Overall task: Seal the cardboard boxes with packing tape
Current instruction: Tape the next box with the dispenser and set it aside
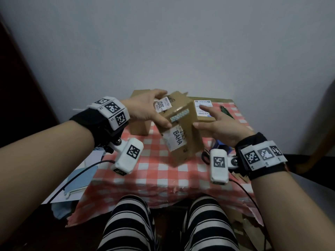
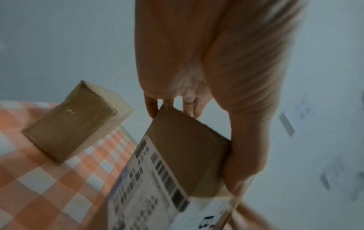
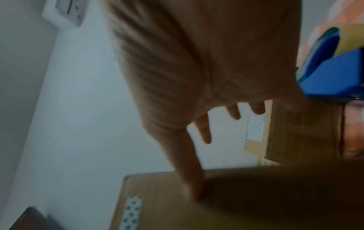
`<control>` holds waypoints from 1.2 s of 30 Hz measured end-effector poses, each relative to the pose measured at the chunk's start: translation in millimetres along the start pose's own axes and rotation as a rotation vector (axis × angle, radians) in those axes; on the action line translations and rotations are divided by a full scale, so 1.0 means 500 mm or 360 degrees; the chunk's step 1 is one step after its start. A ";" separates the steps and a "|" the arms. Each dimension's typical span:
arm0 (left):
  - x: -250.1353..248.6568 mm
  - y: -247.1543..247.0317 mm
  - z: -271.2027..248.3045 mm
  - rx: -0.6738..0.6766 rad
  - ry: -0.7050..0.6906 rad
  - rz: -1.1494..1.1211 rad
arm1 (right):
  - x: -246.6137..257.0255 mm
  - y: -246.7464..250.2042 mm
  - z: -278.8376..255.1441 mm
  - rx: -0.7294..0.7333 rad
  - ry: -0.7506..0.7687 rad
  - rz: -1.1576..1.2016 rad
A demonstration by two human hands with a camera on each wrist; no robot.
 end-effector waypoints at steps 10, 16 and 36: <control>-0.011 -0.041 -0.001 0.0228 -0.0195 0.0363 | 0.016 -0.011 -0.019 0.0221 0.0026 0.0036; -0.009 -0.050 0.003 0.0284 -0.0034 -0.0017 | 0.004 0.006 -0.028 0.0189 -0.0006 0.0036; -0.015 -0.037 -0.017 0.0313 0.0186 -0.0750 | 0.001 0.016 -0.043 0.0294 -0.0256 0.0080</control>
Point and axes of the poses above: each hand's wrist, its own z-axis towards the middle knuckle, its own y-axis out of the back of the hand, x = y × z, the point moved 1 cm from there along z, towards the middle knuckle, and after that the axes turned 1 degree about x, right-handed, at the moved point
